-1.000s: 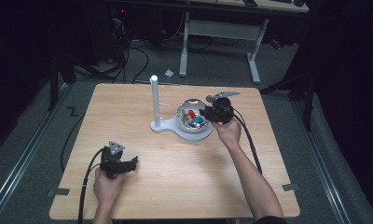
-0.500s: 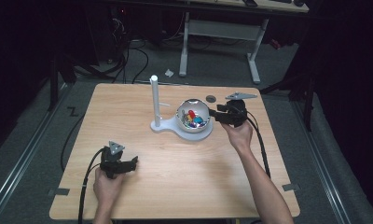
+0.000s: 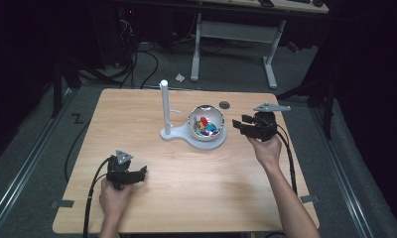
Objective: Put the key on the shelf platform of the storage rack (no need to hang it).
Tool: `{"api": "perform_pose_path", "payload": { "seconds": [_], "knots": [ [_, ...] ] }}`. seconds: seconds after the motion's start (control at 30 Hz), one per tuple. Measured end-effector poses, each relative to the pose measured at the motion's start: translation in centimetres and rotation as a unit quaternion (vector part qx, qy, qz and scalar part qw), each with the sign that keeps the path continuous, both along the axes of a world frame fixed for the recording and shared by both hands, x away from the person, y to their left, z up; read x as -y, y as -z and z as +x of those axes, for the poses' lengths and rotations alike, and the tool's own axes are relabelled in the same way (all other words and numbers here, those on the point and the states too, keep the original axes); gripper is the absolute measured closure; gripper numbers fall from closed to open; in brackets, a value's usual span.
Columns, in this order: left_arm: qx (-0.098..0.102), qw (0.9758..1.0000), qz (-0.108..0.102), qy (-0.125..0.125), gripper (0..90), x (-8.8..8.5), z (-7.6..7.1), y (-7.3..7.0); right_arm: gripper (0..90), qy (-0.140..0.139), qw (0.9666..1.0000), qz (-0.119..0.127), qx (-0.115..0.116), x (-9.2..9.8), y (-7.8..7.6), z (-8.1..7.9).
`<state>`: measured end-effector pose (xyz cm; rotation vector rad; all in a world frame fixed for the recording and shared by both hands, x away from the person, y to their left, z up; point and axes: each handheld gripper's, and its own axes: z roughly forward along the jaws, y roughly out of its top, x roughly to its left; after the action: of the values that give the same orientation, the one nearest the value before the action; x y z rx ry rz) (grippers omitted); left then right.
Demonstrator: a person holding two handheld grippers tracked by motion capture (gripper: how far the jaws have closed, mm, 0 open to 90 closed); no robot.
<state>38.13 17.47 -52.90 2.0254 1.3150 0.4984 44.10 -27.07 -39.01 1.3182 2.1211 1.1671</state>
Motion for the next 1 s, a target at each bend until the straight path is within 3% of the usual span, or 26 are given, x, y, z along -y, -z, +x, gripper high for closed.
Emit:
{"api": "perform_pose_path", "payload": {
  "seconds": [0.17, 0.27, 0.6, 1.0],
  "knots": [
    [0.0, 1.0, 0.001, 0.0, 17.8, 0.0, 0.0, 0.0, 51.3, 0.001, 0.9999, -0.007, 0.01, 0.5, -0.6, -1.1],
    [0.0, 1.0, 0.0, 0.0, 17.8, 0.0, 0.0, 0.0, 51.0, 0.0, 0.9999, 0.004, 0.013, 0.9, -0.7, -1.8],
    [0.0, 1.0, 0.001, 0.0, 17.8, 0.0, 0.0, 0.0, 49.9, 0.005, 0.9997, -0.011, 0.021, 1.8, -1.1, -3.9],
    [0.0, 1.0, 0.001, 0.001, 17.8, 0.0, 0.0, 0.0, 49.7, 0.026, 0.9992, 0.002, 0.032, 3.4, -0.3, -6.6]
  ]
}}
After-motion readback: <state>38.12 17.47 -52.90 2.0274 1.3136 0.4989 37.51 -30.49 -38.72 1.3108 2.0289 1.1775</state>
